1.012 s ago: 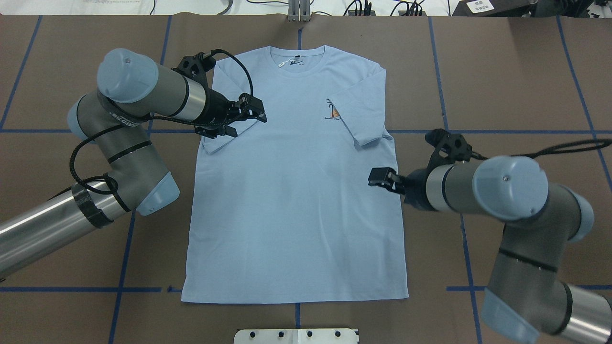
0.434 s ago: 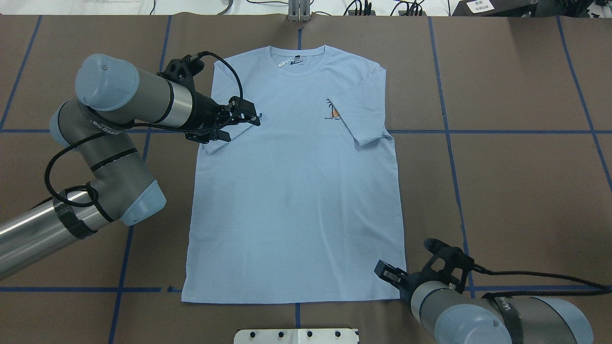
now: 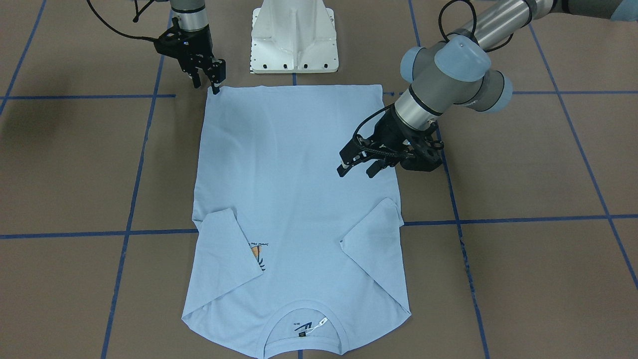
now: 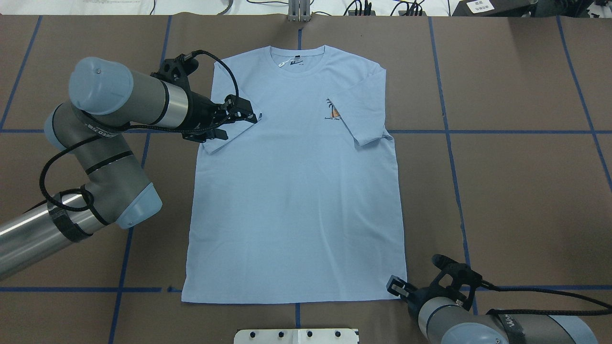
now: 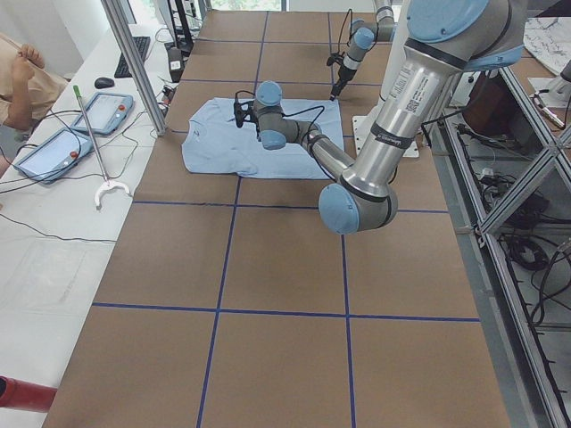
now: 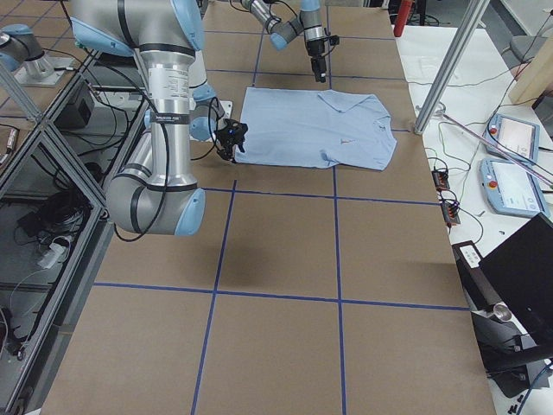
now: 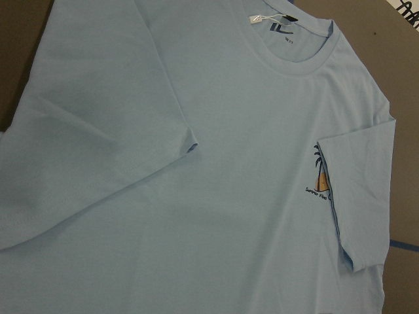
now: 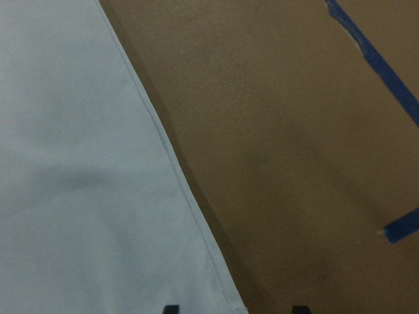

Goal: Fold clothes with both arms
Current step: 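Move the left gripper down to the hem corner nearest the robot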

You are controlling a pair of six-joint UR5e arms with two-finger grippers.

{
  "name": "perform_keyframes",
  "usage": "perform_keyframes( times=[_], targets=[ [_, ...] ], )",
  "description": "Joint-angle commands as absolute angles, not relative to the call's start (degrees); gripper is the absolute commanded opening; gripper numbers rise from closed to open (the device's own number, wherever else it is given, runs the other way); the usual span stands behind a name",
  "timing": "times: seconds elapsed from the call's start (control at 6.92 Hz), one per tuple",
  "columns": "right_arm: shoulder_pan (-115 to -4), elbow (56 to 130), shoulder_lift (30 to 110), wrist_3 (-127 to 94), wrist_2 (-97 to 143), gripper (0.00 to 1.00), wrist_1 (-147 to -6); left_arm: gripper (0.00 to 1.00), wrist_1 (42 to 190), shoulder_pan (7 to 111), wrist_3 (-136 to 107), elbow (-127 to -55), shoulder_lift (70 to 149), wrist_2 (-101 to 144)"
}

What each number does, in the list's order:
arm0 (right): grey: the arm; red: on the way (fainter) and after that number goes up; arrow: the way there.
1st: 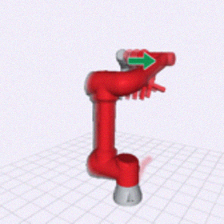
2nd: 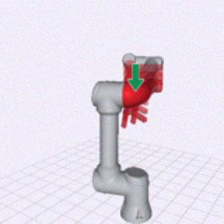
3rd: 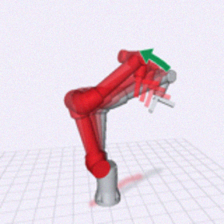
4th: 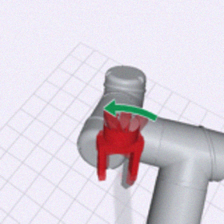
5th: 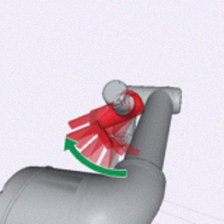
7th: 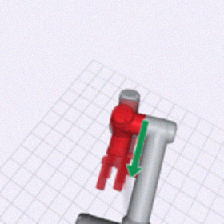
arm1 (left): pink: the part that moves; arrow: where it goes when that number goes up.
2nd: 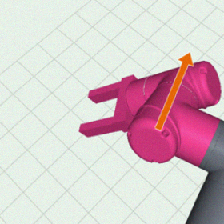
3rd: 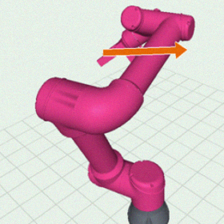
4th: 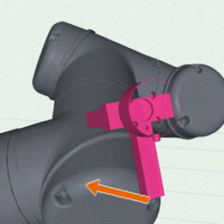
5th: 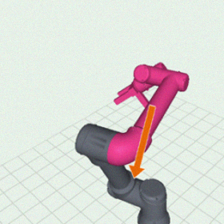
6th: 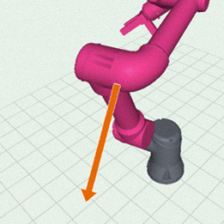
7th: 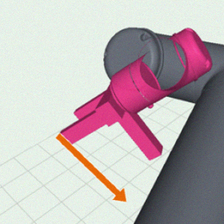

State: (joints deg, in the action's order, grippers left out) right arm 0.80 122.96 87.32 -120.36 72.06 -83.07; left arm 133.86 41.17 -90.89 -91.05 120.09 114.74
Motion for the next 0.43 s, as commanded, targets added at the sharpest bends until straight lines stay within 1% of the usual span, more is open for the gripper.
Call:
perform_keyframes(
  times=[0.0, 0.29],
  targets=[
    [1.14, 122.7, 87.1, -120.67, 71.98, 0.46, -83.14, 0.91, 133.86, 41.13, -91.23, -91.14, 120.06, 114.43],
    [1.41, 122.43, 86.58, -120.67, 72.07, 0.46, -83.06, 0.91, 133.86, 41.13, -91.23, -91.05, 119.8, 114.35]
  ],
)
